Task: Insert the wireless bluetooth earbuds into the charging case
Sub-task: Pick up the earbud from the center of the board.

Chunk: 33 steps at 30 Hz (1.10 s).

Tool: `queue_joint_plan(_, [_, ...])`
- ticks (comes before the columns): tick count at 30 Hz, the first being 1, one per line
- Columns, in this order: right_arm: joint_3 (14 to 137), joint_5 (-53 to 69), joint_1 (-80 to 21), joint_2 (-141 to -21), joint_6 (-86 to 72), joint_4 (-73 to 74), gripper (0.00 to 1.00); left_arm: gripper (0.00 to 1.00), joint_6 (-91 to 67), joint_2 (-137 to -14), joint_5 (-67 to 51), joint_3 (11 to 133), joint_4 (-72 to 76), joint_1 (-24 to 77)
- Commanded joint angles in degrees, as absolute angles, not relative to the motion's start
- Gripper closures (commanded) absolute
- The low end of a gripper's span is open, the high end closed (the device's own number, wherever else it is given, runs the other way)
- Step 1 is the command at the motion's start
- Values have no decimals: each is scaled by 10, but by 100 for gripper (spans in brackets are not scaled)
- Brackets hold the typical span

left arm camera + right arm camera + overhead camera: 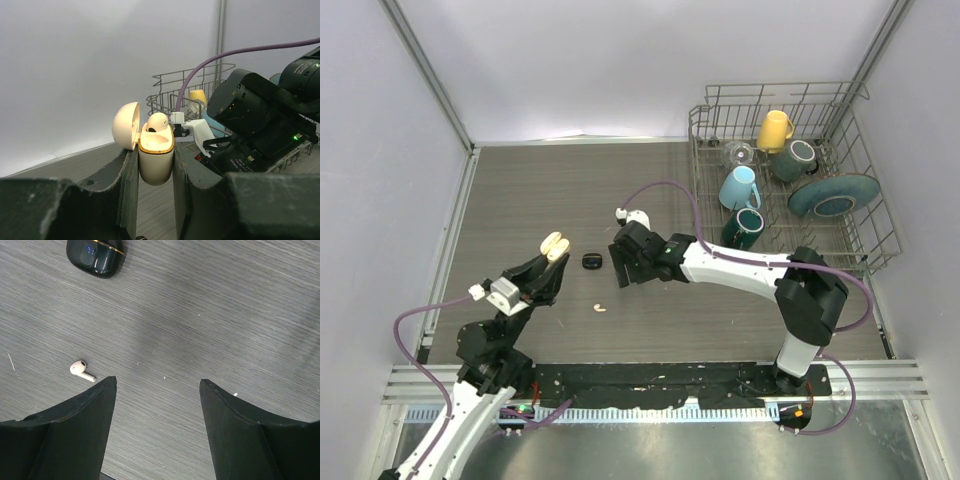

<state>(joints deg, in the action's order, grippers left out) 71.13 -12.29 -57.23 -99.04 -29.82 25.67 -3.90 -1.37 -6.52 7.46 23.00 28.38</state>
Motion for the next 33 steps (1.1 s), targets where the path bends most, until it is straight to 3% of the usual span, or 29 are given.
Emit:
queue_joint_plan(1, [697, -152, -572, -946, -325, 253, 27, 100, -11, -7, -47, 116, 210, 282])
queue_joint_plan(10, [629, -128, -572, -897, -318, 207, 27, 100, -15, -7, -42, 114, 201, 281])
queue_joint_plan(20, [647, -116, -572, -934, -317, 192, 27, 100, -3, -7, -45, 134, 181, 281])
queue_joint_plan(33, [594, -93, -572, -891, -312, 136, 28, 100, -18, -8, -40, 115, 208, 281])
